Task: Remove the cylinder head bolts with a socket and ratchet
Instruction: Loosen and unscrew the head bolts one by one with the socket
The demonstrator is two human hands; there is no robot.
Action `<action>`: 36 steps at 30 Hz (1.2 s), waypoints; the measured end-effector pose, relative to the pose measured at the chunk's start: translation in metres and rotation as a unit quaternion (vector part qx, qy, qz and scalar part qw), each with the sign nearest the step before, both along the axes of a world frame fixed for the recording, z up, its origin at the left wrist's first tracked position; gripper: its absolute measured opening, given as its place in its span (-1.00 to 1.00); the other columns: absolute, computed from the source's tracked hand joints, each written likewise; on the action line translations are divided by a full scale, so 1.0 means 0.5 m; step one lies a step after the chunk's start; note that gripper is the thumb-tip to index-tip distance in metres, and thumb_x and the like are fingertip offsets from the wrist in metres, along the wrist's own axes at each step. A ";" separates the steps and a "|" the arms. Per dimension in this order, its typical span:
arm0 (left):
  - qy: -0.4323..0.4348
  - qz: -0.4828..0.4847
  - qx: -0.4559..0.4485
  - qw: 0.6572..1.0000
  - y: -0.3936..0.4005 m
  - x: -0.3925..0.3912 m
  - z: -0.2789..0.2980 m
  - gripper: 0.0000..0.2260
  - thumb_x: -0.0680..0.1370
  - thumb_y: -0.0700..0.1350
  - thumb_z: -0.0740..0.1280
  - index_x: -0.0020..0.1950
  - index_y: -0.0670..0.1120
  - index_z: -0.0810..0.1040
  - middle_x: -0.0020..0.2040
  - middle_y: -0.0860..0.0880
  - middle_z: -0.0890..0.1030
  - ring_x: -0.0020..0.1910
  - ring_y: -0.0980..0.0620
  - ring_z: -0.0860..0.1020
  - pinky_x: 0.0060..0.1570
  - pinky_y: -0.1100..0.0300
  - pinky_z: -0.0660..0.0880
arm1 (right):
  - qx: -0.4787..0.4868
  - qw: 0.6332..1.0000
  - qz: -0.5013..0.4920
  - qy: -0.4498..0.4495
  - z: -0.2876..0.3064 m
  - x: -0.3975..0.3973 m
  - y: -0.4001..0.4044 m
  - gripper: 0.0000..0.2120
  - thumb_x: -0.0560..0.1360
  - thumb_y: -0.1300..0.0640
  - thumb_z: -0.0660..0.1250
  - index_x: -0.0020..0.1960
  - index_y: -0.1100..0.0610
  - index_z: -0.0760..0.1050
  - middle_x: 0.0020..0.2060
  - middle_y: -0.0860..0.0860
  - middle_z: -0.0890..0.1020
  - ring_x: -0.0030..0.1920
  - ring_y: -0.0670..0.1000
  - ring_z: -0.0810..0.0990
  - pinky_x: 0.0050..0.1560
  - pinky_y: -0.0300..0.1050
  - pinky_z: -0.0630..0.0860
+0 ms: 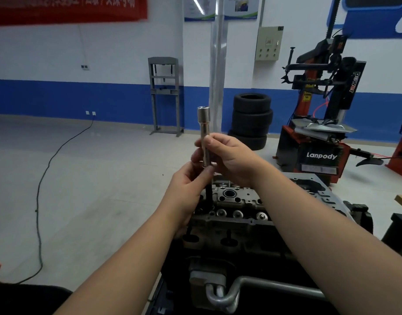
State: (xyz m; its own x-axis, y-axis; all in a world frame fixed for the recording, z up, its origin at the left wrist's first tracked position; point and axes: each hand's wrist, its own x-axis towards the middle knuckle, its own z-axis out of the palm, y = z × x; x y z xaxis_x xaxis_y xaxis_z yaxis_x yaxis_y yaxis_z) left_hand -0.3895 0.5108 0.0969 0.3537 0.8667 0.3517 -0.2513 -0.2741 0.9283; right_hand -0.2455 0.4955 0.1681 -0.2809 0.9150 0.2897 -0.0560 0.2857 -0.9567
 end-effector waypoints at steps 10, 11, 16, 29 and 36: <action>0.020 0.014 0.040 0.999 0.003 0.007 -0.010 -0.79 0.46 0.21 0.42 0.04 0.22 0.69 0.03 0.03 0.74 0.10 0.07 0.69 0.07 0.20 0.58 | -0.048 0.981 0.159 0.096 -0.026 0.013 0.038 -0.43 0.28 -0.12 0.61 0.08 0.15 0.44 -0.23 0.04 0.63 0.07 0.08 0.60 0.26 0.12 0.44; 0.022 0.023 0.048 0.998 0.004 0.010 -0.011 -0.78 0.42 0.22 0.44 0.01 0.22 0.68 0.01 0.03 0.74 0.08 0.08 0.70 0.03 0.22 0.59 | -0.040 0.980 0.165 0.105 -0.028 0.012 0.040 -0.46 0.27 -0.07 0.63 0.05 0.15 0.45 -0.20 0.05 0.64 0.07 0.09 0.59 0.26 0.13 0.45; 0.064 0.066 0.064 0.994 0.003 0.015 -0.012 -0.69 0.36 0.34 0.37 -0.06 0.18 0.66 -0.17 0.08 0.71 -0.11 0.14 0.68 -0.06 0.18 0.54 | -0.071 0.982 0.109 0.136 -0.033 0.012 0.043 -0.92 0.50 0.13 0.40 -0.14 0.10 0.53 -0.19 0.09 0.65 -0.11 0.06 0.63 -0.15 -0.10 0.59; 0.105 0.040 0.032 0.993 -0.010 0.021 0.000 -0.62 0.43 0.42 0.25 -0.07 0.22 0.70 -0.13 0.10 0.74 -0.13 0.20 0.67 -0.09 0.19 0.53 | -0.050 0.993 0.072 0.085 -0.035 0.005 0.017 -0.92 0.49 0.16 0.31 -0.04 0.15 0.50 -0.27 0.00 0.64 -0.06 0.06 0.59 0.01 0.00 0.50; 0.004 -0.018 -0.022 1.000 -0.015 -0.001 0.012 -0.73 0.57 0.11 0.26 0.12 0.13 0.72 0.16 -0.02 0.72 0.24 0.03 0.65 0.30 0.02 0.49 | -0.063 0.991 0.096 0.066 -0.039 0.010 0.024 -0.78 0.57 0.05 0.24 0.10 0.10 0.59 -0.10 0.00 0.70 0.21 0.12 0.58 0.36 0.18 0.42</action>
